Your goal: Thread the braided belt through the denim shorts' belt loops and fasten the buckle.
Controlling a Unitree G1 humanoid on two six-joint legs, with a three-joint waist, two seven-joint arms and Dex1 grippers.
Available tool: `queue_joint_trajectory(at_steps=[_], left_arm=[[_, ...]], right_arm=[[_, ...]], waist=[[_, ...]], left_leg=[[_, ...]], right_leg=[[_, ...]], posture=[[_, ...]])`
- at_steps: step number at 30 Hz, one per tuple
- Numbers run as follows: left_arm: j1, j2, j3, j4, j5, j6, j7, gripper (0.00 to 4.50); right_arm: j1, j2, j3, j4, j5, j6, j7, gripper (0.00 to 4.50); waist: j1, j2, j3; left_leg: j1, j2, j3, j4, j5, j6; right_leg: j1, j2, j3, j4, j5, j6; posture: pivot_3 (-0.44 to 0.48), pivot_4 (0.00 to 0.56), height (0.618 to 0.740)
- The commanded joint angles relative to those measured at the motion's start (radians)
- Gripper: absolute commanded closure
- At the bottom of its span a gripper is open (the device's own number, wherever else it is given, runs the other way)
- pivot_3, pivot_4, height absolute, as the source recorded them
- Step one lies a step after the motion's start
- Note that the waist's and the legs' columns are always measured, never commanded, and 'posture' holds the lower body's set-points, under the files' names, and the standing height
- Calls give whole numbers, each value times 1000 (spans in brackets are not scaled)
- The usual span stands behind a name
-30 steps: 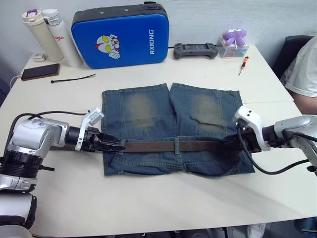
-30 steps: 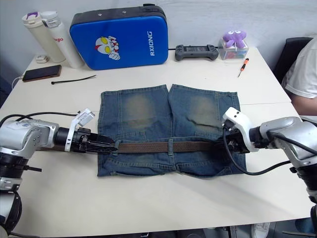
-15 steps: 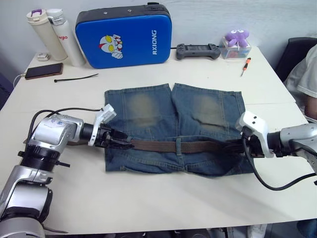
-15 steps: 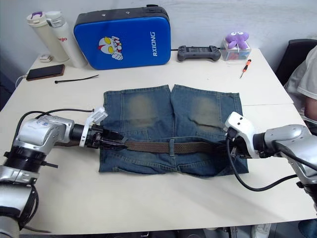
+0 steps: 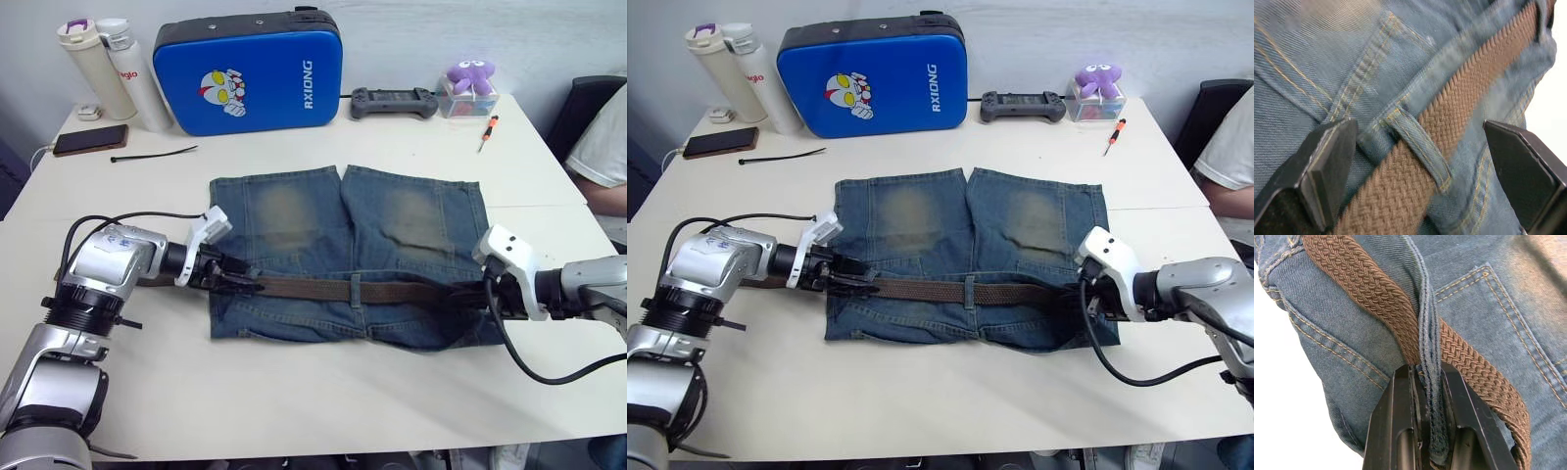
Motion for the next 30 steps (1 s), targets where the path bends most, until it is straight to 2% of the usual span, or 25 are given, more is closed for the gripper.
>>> queue_joint_trajectory(at_steps=[1,4,8,9,15,22,30], left_arm=[[11,-29,5,-1,-12,33,-1,1289],[-13,-51,46,31,-22,53,19,2599],[-29,-32,74,58,-22,27,-5,4351],[-34,-31,88,56,-30,27,-9,4463],[-97,-68,148,149,-18,-14,54,4463],[-151,-124,119,399,127,-256,156,4463],[-315,-240,182,739,213,-555,384,4463]], right_arm=[[6,8,-33,-12,-1,-27,-4,4500],[13,10,-30,-9,-4,-35,-5,4500],[47,-20,-19,9,-45,-97,21,4500],[45,-20,-21,21,-54,-115,24,4500],[-48,41,51,144,-170,-277,0,4500],[-221,207,157,376,-342,-407,-113,4500],[-481,427,239,839,-544,-670,-290,4500]], waist=[[0,0,0],[1,0,0],[1,0,0],[1,0,0],[-1,-1,0],[-3,-1,1],[-4,-6,-2]], left_leg=[[0,0,0,1,0,0],[-1,0,0,3,-1,2],[-1,0,0,3,-1,2],[-1,0,0,3,-1,2],[-1,0,0,6,-1,2],[-1,0,2,7,-1,0],[4,-1,3,9,0,-1]], right_leg=[[0,0,0,0,0,0],[0,0,0,1,0,0],[0,0,0,1,0,0],[0,0,0,1,0,0],[0,0,0,0,0,0],[-3,0,0,7,0,0],[0,-1,0,9,0,0]], posture=[[0,150,740],[0,150,740],[0,150,740],[0,150,740],[0,150,740],[0,150,740],[0,150,740]])
